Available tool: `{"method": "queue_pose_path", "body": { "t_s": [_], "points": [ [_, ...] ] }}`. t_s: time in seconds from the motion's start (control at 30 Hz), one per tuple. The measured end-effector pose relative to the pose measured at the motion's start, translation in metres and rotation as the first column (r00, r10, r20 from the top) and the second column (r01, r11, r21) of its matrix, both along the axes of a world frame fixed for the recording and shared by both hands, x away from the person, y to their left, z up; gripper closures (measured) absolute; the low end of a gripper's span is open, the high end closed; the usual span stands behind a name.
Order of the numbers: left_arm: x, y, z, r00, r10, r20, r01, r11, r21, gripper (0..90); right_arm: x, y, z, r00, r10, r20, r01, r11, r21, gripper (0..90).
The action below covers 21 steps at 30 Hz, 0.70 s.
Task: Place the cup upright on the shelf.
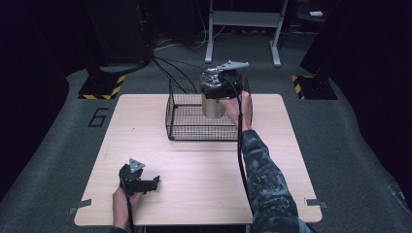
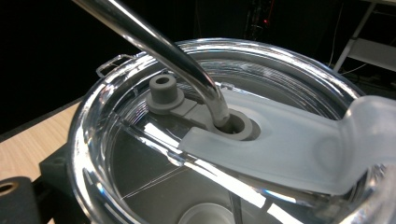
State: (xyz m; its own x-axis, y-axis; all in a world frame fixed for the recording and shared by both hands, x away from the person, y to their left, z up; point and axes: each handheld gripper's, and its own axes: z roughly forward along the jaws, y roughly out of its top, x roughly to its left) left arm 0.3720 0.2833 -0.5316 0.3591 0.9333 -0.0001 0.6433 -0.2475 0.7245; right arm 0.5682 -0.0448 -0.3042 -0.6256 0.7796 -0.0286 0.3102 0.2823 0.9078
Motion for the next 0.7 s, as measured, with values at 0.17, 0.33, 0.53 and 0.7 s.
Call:
{"method": "queue_pose_path", "body": {
  "t_s": [0.17, 0.33, 0.53, 0.7],
  "points": [
    [0.0, 0.0, 0.0, 1.0, 0.0, 0.0, 0.0, 1.0, 0.0, 3.2, 0.006, 0.004, -0.006, 0.9999, -0.011, -0.011, 0.011, 1.0, -0.002, 3.8],
    [0.0, 0.0, 0.0, 1.0, 0.0, 0.0, 0.0, 1.0, 0.0, 3.2, 0.013, 0.008, -0.012, 0.9996, -0.023, -0.015, 0.023, 1.0, -0.003, 3.7],
    [0.0, 0.0, 0.0, 1.0, 0.0, 0.0, 0.0, 1.0, 0.001, 3.2, 0.023, 0.011, -0.021, 0.9988, -0.041, -0.026, 0.041, 0.999, 0.002, 3.7],
    [0.0, 0.0, 0.0, 1.0, 0.0, 0.001, 0.0, 1.0, 0.001, 3.2, 0.029, 0.011, -0.029, 0.9971, -0.065, -0.04, 0.065, 0.998, 0.011, 3.7]
  ]
}}
